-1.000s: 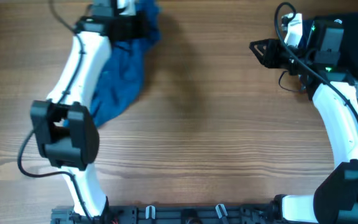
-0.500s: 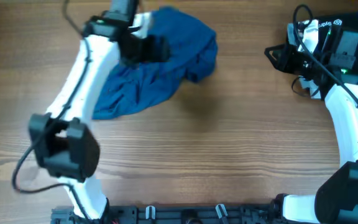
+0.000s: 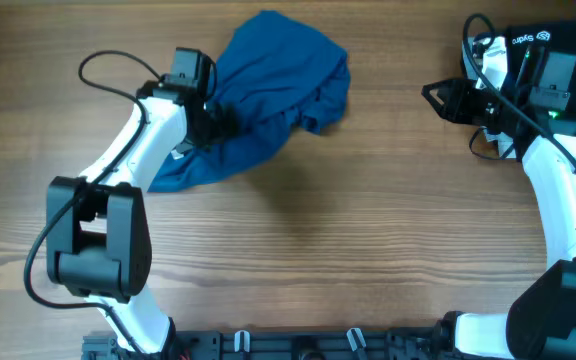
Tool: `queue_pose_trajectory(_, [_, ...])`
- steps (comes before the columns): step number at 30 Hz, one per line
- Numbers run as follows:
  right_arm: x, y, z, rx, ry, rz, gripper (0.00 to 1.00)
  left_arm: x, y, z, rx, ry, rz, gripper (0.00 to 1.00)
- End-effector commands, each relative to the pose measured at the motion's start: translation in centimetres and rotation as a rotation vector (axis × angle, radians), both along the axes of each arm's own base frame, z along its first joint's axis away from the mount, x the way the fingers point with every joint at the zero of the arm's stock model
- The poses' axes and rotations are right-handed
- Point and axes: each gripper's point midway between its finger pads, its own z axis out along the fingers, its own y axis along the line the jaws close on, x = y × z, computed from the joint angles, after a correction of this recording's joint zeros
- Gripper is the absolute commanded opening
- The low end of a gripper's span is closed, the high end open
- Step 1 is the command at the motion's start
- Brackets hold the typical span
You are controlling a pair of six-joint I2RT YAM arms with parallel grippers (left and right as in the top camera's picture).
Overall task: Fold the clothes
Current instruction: 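Drag the teal shirt with the left gripper toward the table center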
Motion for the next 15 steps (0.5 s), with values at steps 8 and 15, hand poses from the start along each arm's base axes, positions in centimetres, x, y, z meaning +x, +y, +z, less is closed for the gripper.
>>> queue_pose_trajectory(8, [0.2, 0.0, 1.1, -0.023, -0.037, 0.009, 0.39, -0.4, 0.2, -2.9, -0.032, -0.021, 0.047, 0.04])
queue_pose_trajectory(15, [0.2, -0.2, 1.0, -0.038, -0.034, -0.003, 0.39, 3.3, 1.5, 9.0, -0.029, -0.264, -0.021, 0.04])
